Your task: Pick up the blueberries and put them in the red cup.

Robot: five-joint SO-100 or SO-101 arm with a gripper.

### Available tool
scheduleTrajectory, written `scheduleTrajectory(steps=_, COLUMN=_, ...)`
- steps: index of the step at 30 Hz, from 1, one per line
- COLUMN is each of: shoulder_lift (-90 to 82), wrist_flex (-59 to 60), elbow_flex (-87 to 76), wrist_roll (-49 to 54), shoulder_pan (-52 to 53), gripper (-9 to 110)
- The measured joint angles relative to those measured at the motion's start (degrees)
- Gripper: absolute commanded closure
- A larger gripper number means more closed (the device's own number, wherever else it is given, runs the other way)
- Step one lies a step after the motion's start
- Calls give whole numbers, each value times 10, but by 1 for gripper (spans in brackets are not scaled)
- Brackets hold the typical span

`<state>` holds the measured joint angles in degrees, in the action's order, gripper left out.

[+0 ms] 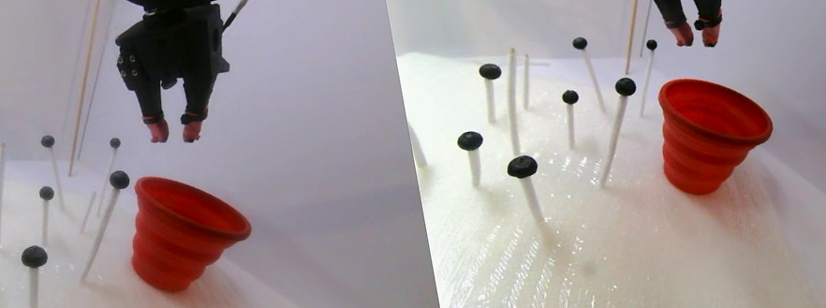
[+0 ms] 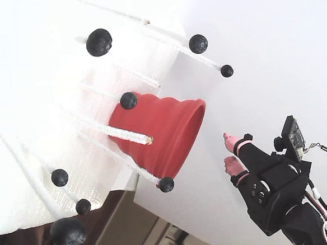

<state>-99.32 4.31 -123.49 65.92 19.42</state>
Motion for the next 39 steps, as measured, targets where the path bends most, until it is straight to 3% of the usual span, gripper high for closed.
scheduleTrajectory(steps=17, shoulder_lift=0, wrist_flex=-2, elbow_flex=11, wrist_roll=-10, shoulder_pan=-62, gripper=86)
scheduleTrajectory(steps=39, shoulder_lift=10, wrist_flex=-93, elbow_flex=44, wrist_roll=5, shoulder_pan=-91, gripper=85)
